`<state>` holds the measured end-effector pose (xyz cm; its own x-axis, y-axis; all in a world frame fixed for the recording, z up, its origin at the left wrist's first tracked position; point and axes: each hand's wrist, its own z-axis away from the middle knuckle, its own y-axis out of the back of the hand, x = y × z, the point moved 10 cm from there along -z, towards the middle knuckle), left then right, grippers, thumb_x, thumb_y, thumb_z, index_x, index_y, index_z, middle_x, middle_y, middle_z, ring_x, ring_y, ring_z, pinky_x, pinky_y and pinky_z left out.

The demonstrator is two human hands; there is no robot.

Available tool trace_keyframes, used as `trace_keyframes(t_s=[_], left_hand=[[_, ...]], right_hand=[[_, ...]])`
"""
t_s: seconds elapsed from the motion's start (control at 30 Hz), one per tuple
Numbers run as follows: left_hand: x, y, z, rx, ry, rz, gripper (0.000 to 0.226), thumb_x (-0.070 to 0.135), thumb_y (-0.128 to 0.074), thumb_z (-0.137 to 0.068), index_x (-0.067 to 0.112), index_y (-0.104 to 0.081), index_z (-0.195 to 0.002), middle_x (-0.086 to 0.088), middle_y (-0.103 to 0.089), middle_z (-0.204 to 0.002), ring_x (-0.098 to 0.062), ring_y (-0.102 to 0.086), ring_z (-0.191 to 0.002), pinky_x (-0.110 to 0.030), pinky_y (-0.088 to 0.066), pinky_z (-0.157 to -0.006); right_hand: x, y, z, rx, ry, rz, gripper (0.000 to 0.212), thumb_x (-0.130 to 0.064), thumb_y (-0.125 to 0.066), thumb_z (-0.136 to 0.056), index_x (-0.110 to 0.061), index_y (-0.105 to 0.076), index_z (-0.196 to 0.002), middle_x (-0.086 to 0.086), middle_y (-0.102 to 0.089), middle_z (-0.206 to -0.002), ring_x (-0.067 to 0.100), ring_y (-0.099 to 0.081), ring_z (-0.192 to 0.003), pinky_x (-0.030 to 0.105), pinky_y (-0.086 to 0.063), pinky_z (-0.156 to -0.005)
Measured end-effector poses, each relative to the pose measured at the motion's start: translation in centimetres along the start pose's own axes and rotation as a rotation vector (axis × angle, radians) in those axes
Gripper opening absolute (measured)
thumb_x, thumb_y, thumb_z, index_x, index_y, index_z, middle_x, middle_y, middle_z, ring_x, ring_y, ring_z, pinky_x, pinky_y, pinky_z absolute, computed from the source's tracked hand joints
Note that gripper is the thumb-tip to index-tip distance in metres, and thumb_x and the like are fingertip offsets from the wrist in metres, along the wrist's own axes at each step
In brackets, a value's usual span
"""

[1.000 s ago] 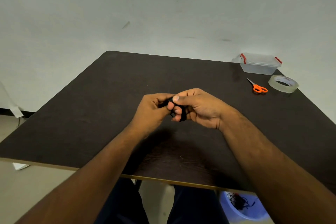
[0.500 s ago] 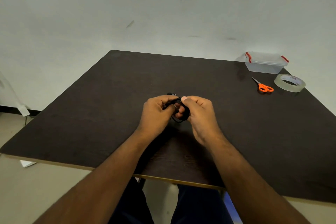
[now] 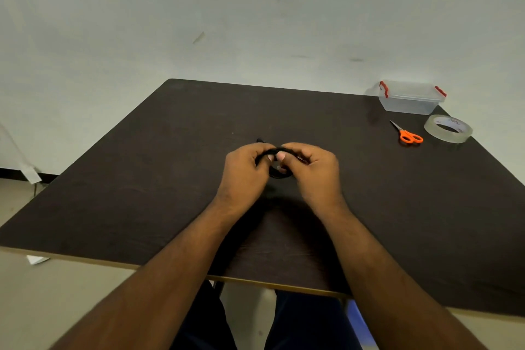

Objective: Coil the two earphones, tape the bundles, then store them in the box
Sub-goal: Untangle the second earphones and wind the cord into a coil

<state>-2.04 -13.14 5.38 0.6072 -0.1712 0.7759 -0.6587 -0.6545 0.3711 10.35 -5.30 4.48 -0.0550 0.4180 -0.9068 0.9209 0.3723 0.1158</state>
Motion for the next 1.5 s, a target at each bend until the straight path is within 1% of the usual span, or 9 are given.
trace_keyframes(t_s=[0.1, 0.17, 0.4, 0.57, 0.73, 0.93, 1.1, 1.37, 1.5], left_hand=[[-1.7, -0.1, -0.4, -0.02, 0.114, 0.089, 0.026, 0.001, -0.059, -0.086, 0.021, -0.076, -0.088, 0.01, -0.073, -0.079, 0.0, -0.066, -0.077, -0.012, -0.048, -0.068], [-2.9, -0.8, -0.1, -0.061, 0.255, 0.329, 0.028, -0.002, -0.058, -0.086, 0.019, -0.077, -0.085, 0.007, -0.073, -0.075, -0.001, -0.065, -0.07, -0.012, -0.046, -0.059], [-4.0, -4.4, 1.6, -0.28, 0.647, 1.084, 0.022, 0.002, -0.047, -0.085, 0.005, -0.064, -0.099, -0.003, -0.056, -0.067, -0.006, -0.037, -0.044, -0.018, -0.026, -0.04], [-4.1, -4.3, 1.5, -0.299, 0.642, 1.01, 0.029, 0.001, -0.04, -0.081, 0.017, -0.054, -0.101, -0.001, -0.047, -0.057, -0.007, -0.029, -0.041, -0.021, -0.018, -0.043], [-4.1, -2.7, 0.3, -0.266, 0.437, 0.694, 0.04, 0.004, -0.05, -0.073, 0.023, -0.05, -0.108, -0.001, -0.054, -0.06, -0.008, -0.032, -0.044, -0.025, -0.016, -0.044], [-4.6, -1.7, 0.1, -0.158, 0.403, 0.674, 0.018, 0.005, -0.055, -0.078, 0.014, -0.069, -0.087, 0.002, -0.061, -0.058, -0.011, -0.044, -0.044, -0.019, -0.028, -0.042], [-4.9, -2.4, 0.8, -0.188, 0.492, 0.719, 0.026, 0.001, -0.048, -0.088, 0.009, -0.073, -0.088, 0.0, -0.061, -0.059, -0.01, -0.047, -0.049, -0.021, -0.03, -0.043], [-4.7, -3.9, 2.1, -0.328, 0.617, 0.842, 0.023, 0.026, -0.048, -0.098, 0.012, -0.066, -0.103, -0.008, -0.065, -0.084, -0.014, -0.049, -0.05, -0.022, -0.032, -0.041], [-4.7, -4.6, 2.8, -0.369, 0.716, 0.931, 0.027, 0.032, -0.051, -0.096, 0.017, -0.072, -0.084, -0.004, -0.066, -0.081, -0.01, -0.043, -0.047, -0.019, -0.028, -0.037]], right_hand=[[-3.2, -1.1, 0.4, -0.096, 0.382, 0.522, 0.012, -0.013, -0.069, -0.085, -0.013, -0.075, -0.095, 0.0, -0.072, -0.08, 0.014, -0.065, -0.074, 0.029, -0.053, -0.069], [-3.5, -2.0, 0.4, -0.174, 0.441, 0.698, 0.014, -0.017, -0.061, -0.092, -0.008, -0.072, -0.096, 0.005, -0.069, -0.078, 0.02, -0.062, -0.07, 0.038, -0.052, -0.064], [-4.2, -1.9, 1.0, -0.144, 0.481, 0.75, 0.022, -0.017, -0.052, -0.098, -0.004, -0.066, -0.109, 0.009, -0.068, -0.088, 0.023, -0.062, -0.078, 0.036, -0.05, -0.067], [-2.9, -1.5, 0.8, -0.125, 0.379, 0.546, 0.017, -0.012, -0.054, -0.097, -0.006, -0.067, -0.105, 0.004, -0.068, -0.093, 0.016, -0.063, -0.084, 0.031, -0.052, -0.074], [0.3, -0.7, 0.0, -0.096, 0.108, 0.231, 0.016, -0.01, -0.058, -0.093, -0.02, -0.069, -0.097, -0.013, -0.067, -0.086, 0.002, -0.063, -0.082, 0.02, -0.05, -0.074], [2.0, -1.3, 0.0, -0.172, -0.136, -0.229, 0.017, -0.006, -0.056, -0.094, -0.013, -0.072, -0.095, 0.0, -0.074, -0.084, 0.012, -0.068, -0.081, 0.024, -0.053, -0.073], [2.1, -1.6, 0.2, -0.229, -0.169, -0.235, 0.014, -0.008, -0.057, -0.094, -0.01, -0.071, -0.097, 0.003, -0.073, -0.086, 0.013, -0.066, -0.083, 0.026, -0.052, -0.077], [1.8, -1.9, 0.4, -0.307, -0.161, -0.279, 0.018, -0.014, -0.056, -0.095, -0.018, -0.073, -0.094, 0.001, -0.071, -0.08, 0.012, -0.065, -0.081, 0.026, -0.051, -0.079], [0.3, -1.0, -0.1, -0.27, 0.053, 0.011, 0.025, -0.011, -0.056, -0.095, -0.029, -0.071, -0.086, -0.006, -0.07, -0.077, 0.005, -0.065, -0.08, 0.015, -0.048, -0.076]])
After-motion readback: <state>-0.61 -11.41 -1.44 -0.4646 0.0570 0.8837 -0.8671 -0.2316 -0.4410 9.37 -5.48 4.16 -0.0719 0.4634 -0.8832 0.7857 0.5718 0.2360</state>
